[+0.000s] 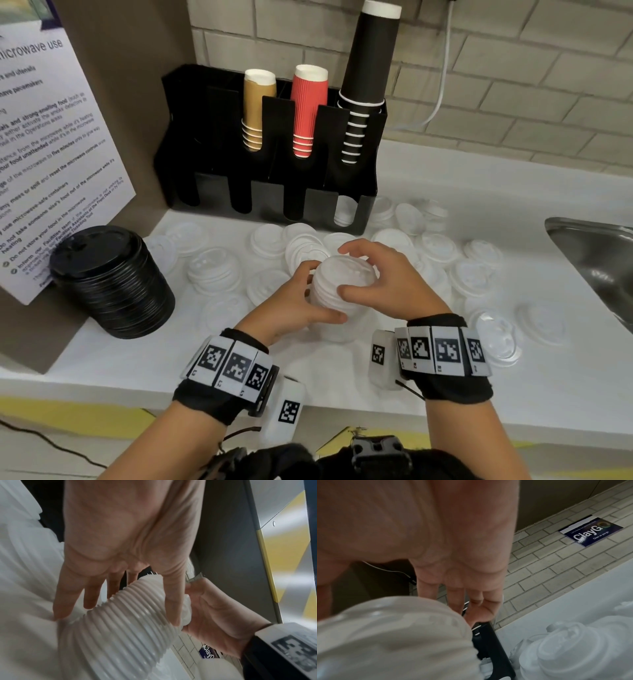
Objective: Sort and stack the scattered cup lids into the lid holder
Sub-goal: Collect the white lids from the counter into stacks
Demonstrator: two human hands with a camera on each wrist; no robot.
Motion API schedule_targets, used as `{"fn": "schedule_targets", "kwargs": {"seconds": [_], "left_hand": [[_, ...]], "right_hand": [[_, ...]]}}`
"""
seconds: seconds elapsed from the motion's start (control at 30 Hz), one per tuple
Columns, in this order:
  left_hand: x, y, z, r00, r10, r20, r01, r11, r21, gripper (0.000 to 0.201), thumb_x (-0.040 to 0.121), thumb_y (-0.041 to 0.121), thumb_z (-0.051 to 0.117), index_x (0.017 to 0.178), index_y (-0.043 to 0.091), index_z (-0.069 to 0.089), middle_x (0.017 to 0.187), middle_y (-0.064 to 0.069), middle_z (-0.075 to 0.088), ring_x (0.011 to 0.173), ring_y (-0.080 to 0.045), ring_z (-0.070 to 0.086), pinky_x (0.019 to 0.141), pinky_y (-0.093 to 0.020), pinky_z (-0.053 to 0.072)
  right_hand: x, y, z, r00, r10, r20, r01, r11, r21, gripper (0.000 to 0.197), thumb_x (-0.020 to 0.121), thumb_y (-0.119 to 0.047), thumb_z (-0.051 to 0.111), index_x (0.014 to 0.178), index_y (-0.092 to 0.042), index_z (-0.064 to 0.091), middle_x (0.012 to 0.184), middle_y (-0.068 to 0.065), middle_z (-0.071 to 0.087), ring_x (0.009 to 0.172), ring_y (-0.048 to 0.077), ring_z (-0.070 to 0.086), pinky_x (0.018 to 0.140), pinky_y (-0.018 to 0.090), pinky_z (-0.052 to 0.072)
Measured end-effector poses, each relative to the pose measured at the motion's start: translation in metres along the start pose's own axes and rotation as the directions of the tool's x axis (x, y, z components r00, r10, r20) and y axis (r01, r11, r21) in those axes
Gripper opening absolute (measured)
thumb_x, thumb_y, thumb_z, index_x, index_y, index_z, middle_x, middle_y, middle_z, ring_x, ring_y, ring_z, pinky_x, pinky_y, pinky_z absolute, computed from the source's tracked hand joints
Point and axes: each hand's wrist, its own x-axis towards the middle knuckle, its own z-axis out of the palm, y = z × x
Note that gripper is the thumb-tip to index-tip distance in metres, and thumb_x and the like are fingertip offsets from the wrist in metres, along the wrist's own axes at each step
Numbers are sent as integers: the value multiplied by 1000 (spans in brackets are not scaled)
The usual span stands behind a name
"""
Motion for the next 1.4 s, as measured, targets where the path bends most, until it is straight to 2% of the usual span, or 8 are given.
{"fn": "schedule_targets", "kwargs": {"seconds": [0.27,0.4,0.57,0.67,0.77,1.03,1.27,1.4], "left_hand": [[1,-2,2,1000,11,-2,-11,1000,-18,74,69,17,87,114,51,39,121,19,54,109,0,55,77,-16,51],[1,-1,2,1000,-6,-2,6,1000,-6,80,68,15,88,122,45,38,123,15,53,112,-5,54,85,-24,53],[1,3,3,1000,14,-12,-14,1000,-2,90,67,24,89,134,43,33,123,20,49,113,1,48,83,-18,45],[2,3,4,1000,29,-11,-28,1000,10,86,69,22,87,136,39,35,125,19,49,113,2,47,85,-16,42],[3,3,5,999,32,-4,-32,999,11,84,69,20,87,134,39,37,124,17,51,112,2,48,83,-15,42],[3,2,4,999,41,5,-41,999,9,82,70,20,87,131,41,37,125,18,51,112,3,49,81,-14,43],[3,4,4,999,45,4,-45,999,18,83,70,19,87,132,40,36,125,19,50,112,3,49,79,-14,44],[3,4,4,999,39,4,-39,999,16,82,70,18,87,132,39,37,124,19,50,111,3,49,78,-13,44]], "right_hand": [[-3,3,2,1000,-22,18,23,997,-80,65,62,-27,83,119,-35,53,113,-11,48,110,15,43,88,25,38],[-5,7,-2,998,-37,51,39,998,-56,68,59,-37,85,119,-37,53,117,-11,49,113,14,44,95,27,40],[18,42,-40,962,110,-251,-102,994,46,38,82,-35,72,117,-29,60,119,-3,56,108,15,54,80,13,38],[42,71,-58,941,329,-80,-337,887,-317,60,80,-35,74,134,-26,49,132,9,47,124,27,45,100,32,38],[53,84,-56,887,456,75,-354,776,-522,81,70,-31,83,139,-30,41,135,10,40,127,31,39,104,44,39],[77,73,-58,943,287,171,-218,916,-336,93,69,-27,84,145,-35,31,138,7,40,128,25,40,102,37,37],[109,74,-47,864,377,335,-31,702,-711,97,74,-6,73,149,-39,21,151,7,25,133,32,36,102,45,43],[120,76,-35,883,321,342,58,648,-759,95,69,-13,81,146,-35,29,140,10,37,128,34,40,99,43,42]]}}
